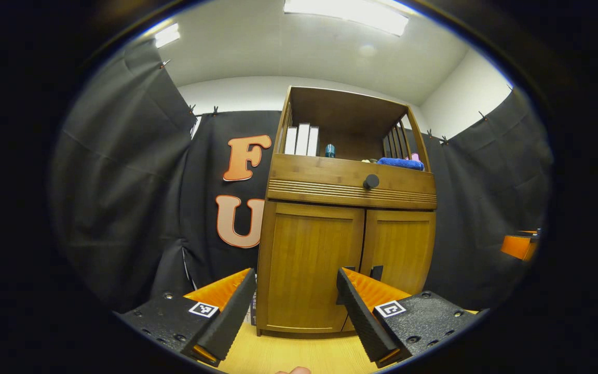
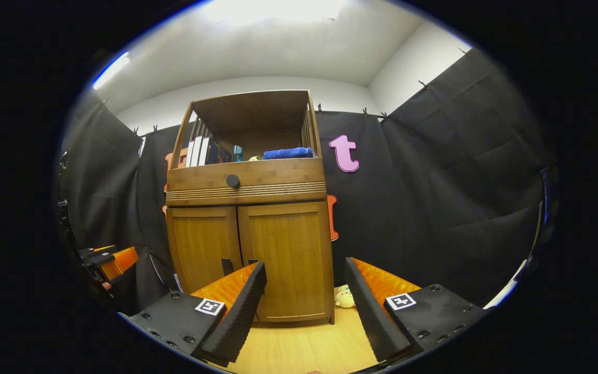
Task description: Open the right door of the double-door shoe cabinet with the right hand, and open the left door with the left hand.
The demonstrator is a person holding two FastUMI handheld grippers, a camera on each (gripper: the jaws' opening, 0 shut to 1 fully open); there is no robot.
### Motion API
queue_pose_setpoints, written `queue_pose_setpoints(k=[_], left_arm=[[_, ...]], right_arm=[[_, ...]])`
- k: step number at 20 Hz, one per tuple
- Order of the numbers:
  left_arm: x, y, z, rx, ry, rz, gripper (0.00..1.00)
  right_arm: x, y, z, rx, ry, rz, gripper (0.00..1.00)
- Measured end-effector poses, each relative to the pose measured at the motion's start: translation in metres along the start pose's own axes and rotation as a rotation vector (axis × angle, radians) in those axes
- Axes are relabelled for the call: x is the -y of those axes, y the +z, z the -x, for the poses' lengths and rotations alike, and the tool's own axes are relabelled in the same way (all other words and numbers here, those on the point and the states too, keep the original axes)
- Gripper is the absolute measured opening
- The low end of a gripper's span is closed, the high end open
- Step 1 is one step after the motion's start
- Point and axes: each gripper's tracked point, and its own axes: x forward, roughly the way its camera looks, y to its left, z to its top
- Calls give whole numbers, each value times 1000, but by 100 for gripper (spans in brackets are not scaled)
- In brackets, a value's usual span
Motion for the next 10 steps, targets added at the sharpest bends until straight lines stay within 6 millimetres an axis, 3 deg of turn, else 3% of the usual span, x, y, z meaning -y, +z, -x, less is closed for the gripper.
queue_pose_setpoints(k=[10], left_arm=[[-7,-4,-6,-2,-3,-1,94]], right_arm=[[-9,0,-4,11,-7,5,98]])
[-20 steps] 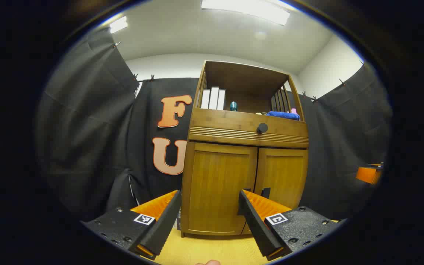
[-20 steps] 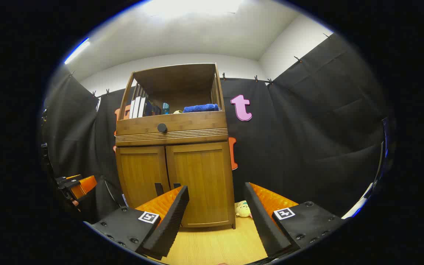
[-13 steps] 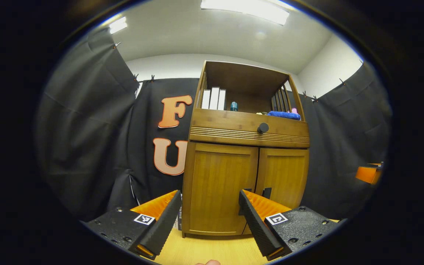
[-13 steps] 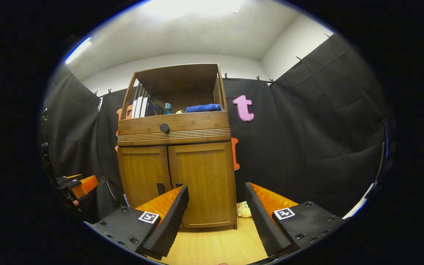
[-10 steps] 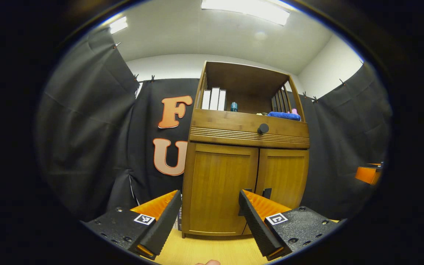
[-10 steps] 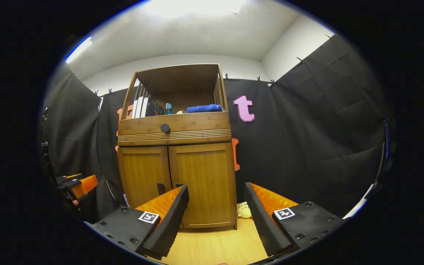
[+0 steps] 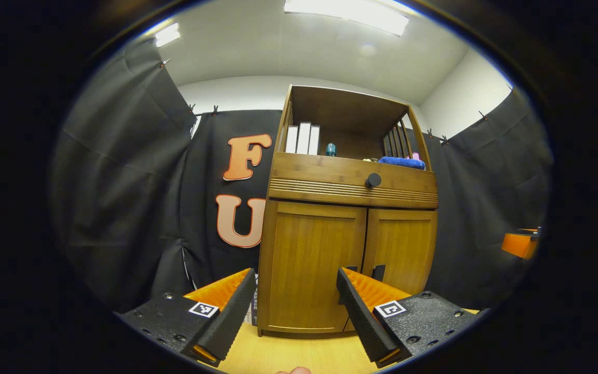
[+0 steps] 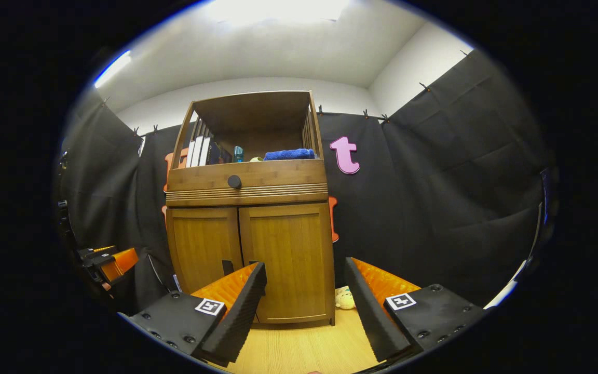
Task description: Open the right door of the double-door shoe cabinet with the right hand, and open the left door with the left hand.
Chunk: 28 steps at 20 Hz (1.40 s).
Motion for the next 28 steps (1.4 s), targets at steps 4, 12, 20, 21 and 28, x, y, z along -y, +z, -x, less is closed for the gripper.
queue_pose_setpoints(k=[4,12,20,21,28], left_arm=[[-6,-3,-4,-4,6,-10,92],[-23,-8,-12,5,33,-28,94],[-48,-26,-21,-31,88,-39,92],[-50,-28,-20,-34,92,-38,95],[-56,-34,-18,-38,116,-42,92]], right_arm=[[-8,3,-9,16,4,14,98],[-30,-16,-62,24,45,46,100],[-92,-73,-186,-34,160,33,97],[-99,-85,-200,-52,170,26,97],[-124,-168,-277,-170,175,10,97]])
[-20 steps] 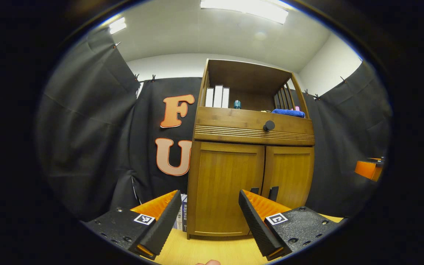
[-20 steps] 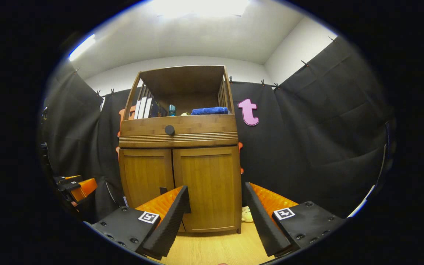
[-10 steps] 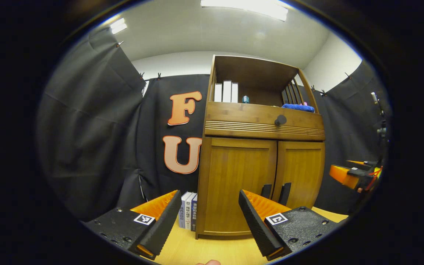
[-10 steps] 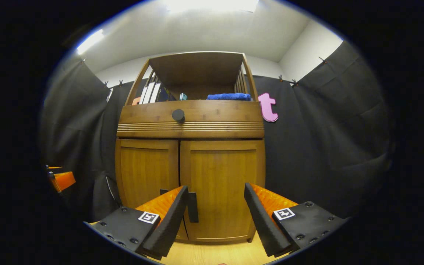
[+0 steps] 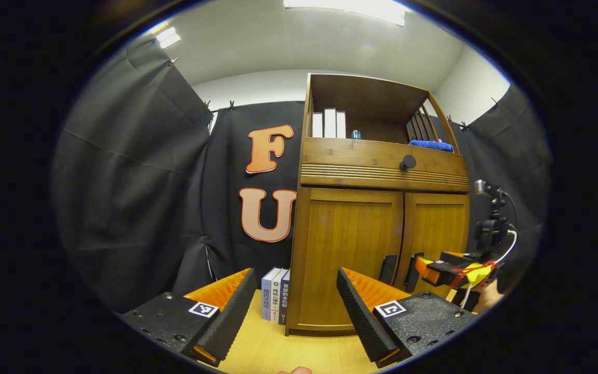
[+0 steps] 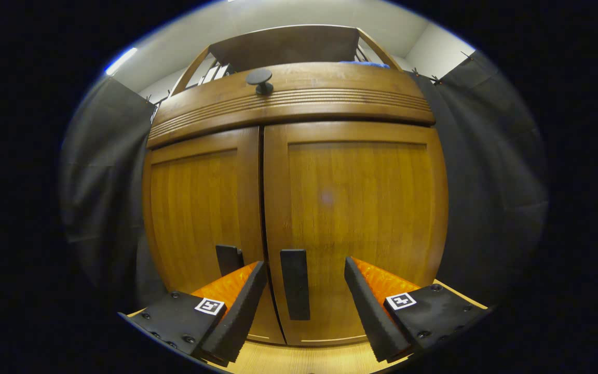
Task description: Open the right door of the double-door shoe cabinet with the right hand, and open the left door with the left hand.
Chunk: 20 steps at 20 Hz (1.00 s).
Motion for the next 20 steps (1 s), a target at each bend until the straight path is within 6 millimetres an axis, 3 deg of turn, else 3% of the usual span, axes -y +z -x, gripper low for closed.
queue_pose_setpoints(k=[5,10,11,14,18,20], left_arm=[[-7,1,1,17,26,5,95],[-11,0,2,21,43,3,94],[-14,-1,2,21,48,3,94],[-11,0,3,21,44,8,94],[-7,2,11,22,30,3,94],[-7,3,14,23,27,0,94]], right_arm=[[9,-12,-42,-38,-52,2,98],[4,-20,-55,-46,-16,-17,100],[6,-23,-56,-45,-10,-37,81],[6,-24,-57,-51,5,-86,80],[-18,-27,-62,-68,49,-20,51],[-15,-29,-58,-74,56,18,36]])
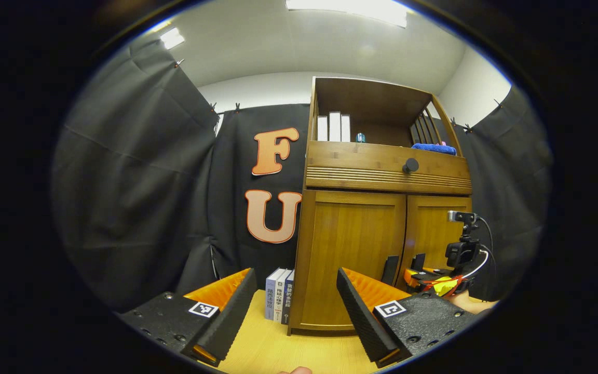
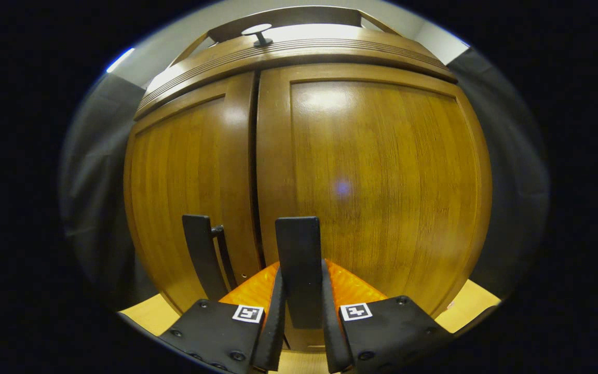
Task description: Open the right door of the double-door shoe cabinet with the right hand, and open the left door with the left hand.
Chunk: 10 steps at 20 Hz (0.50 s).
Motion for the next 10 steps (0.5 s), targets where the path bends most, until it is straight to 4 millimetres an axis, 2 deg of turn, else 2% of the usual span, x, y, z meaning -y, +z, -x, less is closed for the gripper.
queue_pose_setpoints(k=[1,2,3,5,7,8,9,10], left_arm=[[0,0,3,0,-1,0,92],[1,0,5,-2,-5,3,92],[2,1,7,-4,-11,5,94],[3,2,11,-6,-15,6,92],[4,3,16,-4,-14,6,95],[5,2,18,-6,-15,7,92],[6,1,20,-9,-18,8,92],[8,1,22,-10,-21,9,95]], right_arm=[[0,-2,0,-16,10,-9,36],[-1,-2,1,-24,14,-18,32],[-1,-1,3,-31,11,-19,31],[0,-1,9,-45,1,-6,31],[0,4,21,-48,14,-11,31],[-1,7,28,-45,24,-18,36],[-1,10,37,-42,33,-24,36],[1,10,49,-39,39,-26,31]])
